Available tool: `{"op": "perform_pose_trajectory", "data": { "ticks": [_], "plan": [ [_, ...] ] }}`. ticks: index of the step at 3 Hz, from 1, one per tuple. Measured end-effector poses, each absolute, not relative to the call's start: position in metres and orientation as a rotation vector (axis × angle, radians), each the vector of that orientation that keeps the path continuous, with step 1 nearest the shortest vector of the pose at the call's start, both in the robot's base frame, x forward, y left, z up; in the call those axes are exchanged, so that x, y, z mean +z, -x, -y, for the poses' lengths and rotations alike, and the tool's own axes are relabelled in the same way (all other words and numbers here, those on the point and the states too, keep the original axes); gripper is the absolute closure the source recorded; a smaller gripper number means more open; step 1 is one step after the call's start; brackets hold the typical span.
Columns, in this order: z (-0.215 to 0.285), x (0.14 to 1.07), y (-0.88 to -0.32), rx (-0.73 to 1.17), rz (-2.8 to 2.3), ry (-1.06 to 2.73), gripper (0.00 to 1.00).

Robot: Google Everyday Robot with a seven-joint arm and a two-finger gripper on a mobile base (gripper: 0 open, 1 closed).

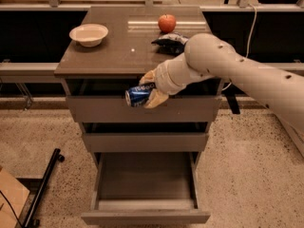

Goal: Pick pepsi can from bottom drawer and place on counter

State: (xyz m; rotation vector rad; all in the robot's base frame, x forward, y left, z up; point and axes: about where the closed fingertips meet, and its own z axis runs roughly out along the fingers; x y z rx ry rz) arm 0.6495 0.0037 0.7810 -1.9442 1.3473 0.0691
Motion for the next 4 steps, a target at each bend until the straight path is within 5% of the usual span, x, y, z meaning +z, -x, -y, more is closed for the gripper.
{"op": "perform_pose_trajectory", "data": {
  "ticks": [1,3,4],
  "plan": [
    [-0.017,0.828,-0.656,0.009,-1.235,1.962,1.00],
    [-0.052,0.970,-0.631,-0.438,-1.038,1.971,1.00],
    [-0.049,1.002,-0.665,-0.565,-1.011,1.880,1.00]
  ]
}}
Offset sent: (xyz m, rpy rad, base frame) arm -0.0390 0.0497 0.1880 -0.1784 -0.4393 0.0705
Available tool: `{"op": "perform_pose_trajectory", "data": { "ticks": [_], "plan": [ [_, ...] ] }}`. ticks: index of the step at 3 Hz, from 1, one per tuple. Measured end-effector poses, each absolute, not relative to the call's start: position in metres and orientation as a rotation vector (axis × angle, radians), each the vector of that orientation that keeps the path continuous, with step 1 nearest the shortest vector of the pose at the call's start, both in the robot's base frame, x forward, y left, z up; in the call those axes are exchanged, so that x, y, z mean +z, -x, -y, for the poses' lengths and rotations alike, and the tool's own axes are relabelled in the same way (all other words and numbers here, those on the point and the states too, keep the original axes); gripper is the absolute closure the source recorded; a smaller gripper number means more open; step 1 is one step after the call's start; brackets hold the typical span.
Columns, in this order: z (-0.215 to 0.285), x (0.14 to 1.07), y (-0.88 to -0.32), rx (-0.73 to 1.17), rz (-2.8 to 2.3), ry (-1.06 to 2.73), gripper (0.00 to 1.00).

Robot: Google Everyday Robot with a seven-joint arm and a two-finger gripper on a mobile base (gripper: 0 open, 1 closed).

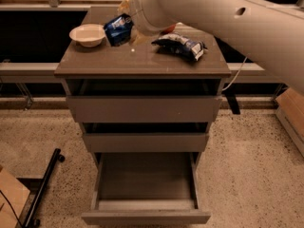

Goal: Pick pepsi can from bottom drawer and place on counter

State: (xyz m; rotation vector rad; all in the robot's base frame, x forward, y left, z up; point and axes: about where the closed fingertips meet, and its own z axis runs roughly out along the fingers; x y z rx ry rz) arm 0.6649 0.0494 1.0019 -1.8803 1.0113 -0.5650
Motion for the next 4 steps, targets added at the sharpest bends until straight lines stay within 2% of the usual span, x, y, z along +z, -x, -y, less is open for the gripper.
{"op": "perform_pose_trajectory", "data": {
  "ticks": [2,4],
  "plan": [
    [-0.048,1.001,-0.668,-0.571,-1.031,1.845,1.00],
    [-0.027,0.972,-0.714,-0.475,-1.128,1.662,1.00]
  ]
}}
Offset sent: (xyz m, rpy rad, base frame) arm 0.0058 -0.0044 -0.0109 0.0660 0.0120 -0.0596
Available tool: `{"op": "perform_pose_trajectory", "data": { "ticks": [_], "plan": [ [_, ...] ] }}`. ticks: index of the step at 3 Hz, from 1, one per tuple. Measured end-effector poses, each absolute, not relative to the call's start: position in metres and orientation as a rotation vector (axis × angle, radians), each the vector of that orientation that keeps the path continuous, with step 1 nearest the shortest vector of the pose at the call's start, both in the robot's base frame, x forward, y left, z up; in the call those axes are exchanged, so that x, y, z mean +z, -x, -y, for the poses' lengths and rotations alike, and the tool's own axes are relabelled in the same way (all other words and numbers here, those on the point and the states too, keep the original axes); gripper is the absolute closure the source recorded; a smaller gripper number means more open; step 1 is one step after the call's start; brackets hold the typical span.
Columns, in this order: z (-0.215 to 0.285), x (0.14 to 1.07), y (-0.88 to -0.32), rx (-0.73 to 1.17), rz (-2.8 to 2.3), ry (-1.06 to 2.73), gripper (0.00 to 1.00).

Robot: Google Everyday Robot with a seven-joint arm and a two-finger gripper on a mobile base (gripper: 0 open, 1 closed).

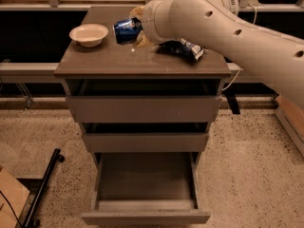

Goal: Pick pepsi can from bottom drawer and place on counter

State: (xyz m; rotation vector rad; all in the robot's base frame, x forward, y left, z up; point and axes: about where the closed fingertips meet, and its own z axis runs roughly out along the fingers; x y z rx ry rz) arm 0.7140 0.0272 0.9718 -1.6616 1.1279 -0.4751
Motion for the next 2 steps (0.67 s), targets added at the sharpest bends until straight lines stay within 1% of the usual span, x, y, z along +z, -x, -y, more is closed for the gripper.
{"op": "perform_pose_trajectory", "data": {
  "ticks": [1,2],
  "plan": [
    [-0.019,0.953,-0.740,-0.426,-1.148,1.638,0.81],
    [-0.012,0.923,-0.758,-0.365,-1.184,1.631,0.59]
  ]
}}
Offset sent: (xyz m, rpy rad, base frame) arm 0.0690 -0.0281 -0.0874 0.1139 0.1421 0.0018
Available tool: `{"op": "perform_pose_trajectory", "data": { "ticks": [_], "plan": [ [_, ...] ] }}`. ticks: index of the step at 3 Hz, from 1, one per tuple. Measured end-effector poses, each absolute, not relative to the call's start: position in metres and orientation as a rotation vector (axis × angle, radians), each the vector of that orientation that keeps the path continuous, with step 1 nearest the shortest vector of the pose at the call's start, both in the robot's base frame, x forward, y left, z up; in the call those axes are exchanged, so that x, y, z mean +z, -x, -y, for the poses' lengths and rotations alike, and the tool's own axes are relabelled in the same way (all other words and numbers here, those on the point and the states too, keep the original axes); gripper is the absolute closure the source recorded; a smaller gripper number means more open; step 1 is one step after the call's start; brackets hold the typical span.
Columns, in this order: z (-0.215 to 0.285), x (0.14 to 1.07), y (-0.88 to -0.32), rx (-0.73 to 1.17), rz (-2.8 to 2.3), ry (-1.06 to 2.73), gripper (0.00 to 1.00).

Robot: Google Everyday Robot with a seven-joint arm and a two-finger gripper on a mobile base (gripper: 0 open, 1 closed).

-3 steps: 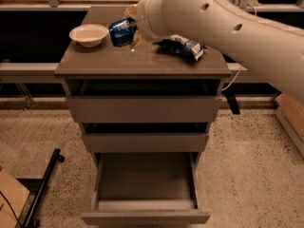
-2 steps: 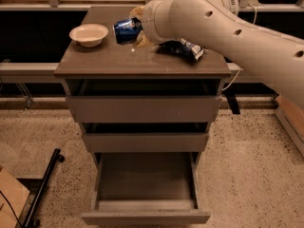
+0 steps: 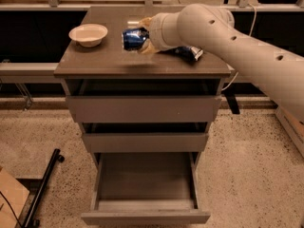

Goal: Pick pepsi can from bottom drawer and place on counter

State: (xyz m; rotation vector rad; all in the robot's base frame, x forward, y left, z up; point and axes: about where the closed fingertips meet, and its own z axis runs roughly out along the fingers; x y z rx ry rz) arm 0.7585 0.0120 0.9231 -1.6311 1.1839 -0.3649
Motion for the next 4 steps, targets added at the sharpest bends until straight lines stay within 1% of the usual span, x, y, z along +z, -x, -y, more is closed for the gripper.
{"op": "perform_pose_trajectory", "data": {
  "ticks": [1,2,3,4],
  "plan": [
    [-0.0074,0.9007,-0.7729,-0.325,-1.202,1.616,0.36],
    [-0.0067,0.8934,-0.7803,-0.321,-1.193,1.599,0.05],
    [-0.0075,0.8927,-0.7814,-0.324,-1.189,1.593,0.00],
    [-0.0075,0.8927,-0.7814,-0.324,-1.189,1.593,0.00]
  ]
}}
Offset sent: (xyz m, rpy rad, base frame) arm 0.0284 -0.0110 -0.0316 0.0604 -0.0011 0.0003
